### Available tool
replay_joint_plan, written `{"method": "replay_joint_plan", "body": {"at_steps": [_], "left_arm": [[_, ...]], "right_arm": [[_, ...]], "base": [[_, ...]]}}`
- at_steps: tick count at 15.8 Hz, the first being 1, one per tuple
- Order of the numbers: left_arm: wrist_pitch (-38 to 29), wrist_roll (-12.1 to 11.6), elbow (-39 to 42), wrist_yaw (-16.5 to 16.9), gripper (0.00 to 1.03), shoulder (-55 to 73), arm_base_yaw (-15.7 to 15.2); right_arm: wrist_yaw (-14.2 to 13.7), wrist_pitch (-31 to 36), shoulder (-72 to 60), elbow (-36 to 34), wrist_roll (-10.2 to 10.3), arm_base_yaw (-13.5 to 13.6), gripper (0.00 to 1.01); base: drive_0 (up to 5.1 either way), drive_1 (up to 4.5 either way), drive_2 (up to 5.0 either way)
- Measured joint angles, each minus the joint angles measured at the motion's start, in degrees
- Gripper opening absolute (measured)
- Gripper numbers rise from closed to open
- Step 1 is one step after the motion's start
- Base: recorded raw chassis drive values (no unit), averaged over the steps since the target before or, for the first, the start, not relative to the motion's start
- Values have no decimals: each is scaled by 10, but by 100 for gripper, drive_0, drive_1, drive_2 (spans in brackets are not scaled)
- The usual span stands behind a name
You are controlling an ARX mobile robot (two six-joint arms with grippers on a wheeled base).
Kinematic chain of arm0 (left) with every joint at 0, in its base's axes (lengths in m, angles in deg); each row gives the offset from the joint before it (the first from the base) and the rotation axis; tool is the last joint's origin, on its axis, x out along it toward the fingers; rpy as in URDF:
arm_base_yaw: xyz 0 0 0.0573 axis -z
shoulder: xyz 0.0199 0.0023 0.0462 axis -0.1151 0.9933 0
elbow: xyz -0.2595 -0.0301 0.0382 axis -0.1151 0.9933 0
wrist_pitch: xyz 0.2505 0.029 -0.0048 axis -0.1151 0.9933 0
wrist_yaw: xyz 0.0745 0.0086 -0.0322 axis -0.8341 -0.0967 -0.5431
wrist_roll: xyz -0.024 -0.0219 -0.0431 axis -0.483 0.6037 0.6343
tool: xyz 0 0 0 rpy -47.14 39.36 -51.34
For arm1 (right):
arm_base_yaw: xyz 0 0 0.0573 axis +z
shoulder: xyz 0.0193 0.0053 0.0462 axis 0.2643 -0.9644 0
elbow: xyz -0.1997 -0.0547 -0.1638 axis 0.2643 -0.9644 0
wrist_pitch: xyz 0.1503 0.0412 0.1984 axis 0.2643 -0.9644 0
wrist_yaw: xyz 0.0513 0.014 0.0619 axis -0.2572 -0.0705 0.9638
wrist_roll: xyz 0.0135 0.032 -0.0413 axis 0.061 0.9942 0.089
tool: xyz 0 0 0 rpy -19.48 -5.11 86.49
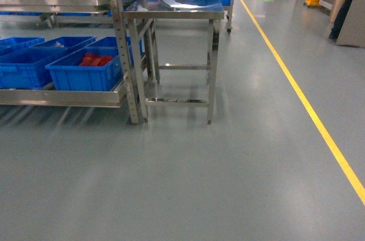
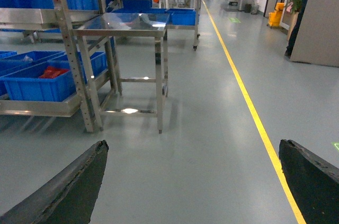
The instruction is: Pick blue part to blue bin on bottom shelf
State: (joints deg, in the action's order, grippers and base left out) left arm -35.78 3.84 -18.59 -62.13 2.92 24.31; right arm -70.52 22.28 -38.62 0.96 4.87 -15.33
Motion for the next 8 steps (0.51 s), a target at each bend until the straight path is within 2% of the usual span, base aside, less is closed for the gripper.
{"method": "replay_joint_plan", "body": {"at_steps": [8], "left_arm": [[1, 0, 0, -1, 44, 0, 0]], "right_arm": [[0, 1, 0, 0, 0, 0, 98]], "base": [[-9, 420, -438]]}}
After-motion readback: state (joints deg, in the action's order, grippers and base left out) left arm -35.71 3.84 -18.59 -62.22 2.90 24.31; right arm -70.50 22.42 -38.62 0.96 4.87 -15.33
